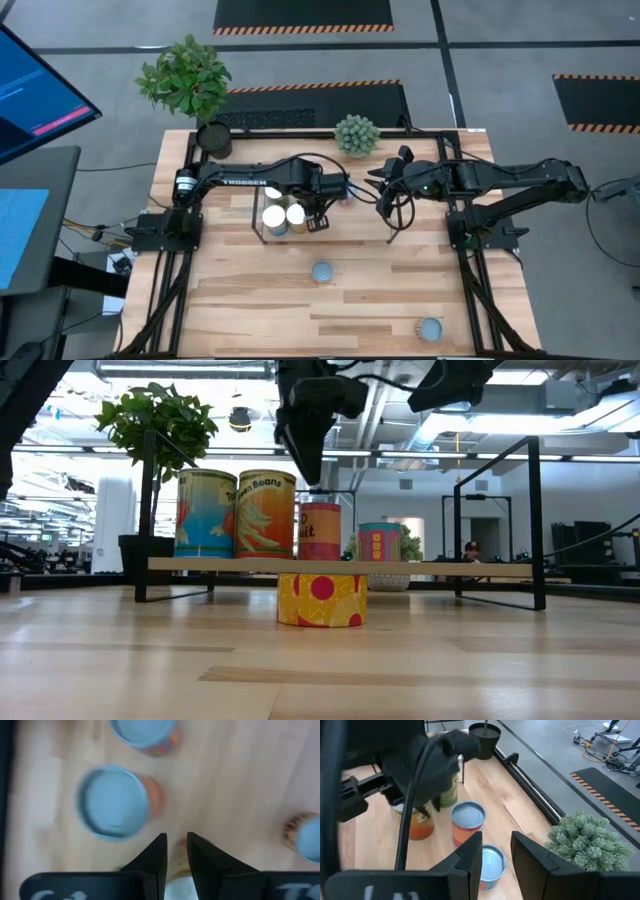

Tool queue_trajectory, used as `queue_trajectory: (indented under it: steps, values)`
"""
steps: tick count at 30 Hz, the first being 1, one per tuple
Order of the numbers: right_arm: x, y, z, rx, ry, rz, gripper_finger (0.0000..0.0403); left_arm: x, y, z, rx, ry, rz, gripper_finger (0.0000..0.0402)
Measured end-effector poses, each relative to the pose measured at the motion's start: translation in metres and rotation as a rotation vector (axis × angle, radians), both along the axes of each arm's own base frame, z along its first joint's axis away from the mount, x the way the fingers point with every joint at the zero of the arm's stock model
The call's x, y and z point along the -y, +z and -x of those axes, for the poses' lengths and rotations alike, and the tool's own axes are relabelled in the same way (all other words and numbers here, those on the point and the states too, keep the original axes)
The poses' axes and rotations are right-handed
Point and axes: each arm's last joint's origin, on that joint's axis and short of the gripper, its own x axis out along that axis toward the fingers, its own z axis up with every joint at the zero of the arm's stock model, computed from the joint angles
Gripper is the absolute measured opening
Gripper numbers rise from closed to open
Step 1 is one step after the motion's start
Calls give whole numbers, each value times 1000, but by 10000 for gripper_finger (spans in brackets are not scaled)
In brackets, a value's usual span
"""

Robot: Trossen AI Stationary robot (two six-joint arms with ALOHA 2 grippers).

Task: Pick and place cans onto a shelf
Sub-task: Put the canned spicy black beans on the shelf

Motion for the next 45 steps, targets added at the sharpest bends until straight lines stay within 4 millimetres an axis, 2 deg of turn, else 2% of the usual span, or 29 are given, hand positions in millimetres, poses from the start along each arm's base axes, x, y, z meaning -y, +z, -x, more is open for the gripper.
queue_trajectory:
  steps: [6,13,18,22,30,35,45]
  values:
    - [0,0,0,0,0,0,127,-13,3,0,-1,5,-125,62]
    - [0,0,0,-3,0,0,127,-44,1,2,2,75,-109,62]
    - [0,0,0,-3,0,0,127,-61,-3,3,9,104,-27,62]
    - [0,0,0,-6,0,0,127,-63,-10,3,-35,105,-32,62]
    - [0,-1,1,-17,-1,-2,127,-69,-1,13,-76,150,-108,62]
    - [0,-2,1,-26,0,-2,127,-74,-20,21,-200,174,-56,62]
    - [0,-2,2,-31,0,-1,127,-75,-20,18,-160,171,-33,62]
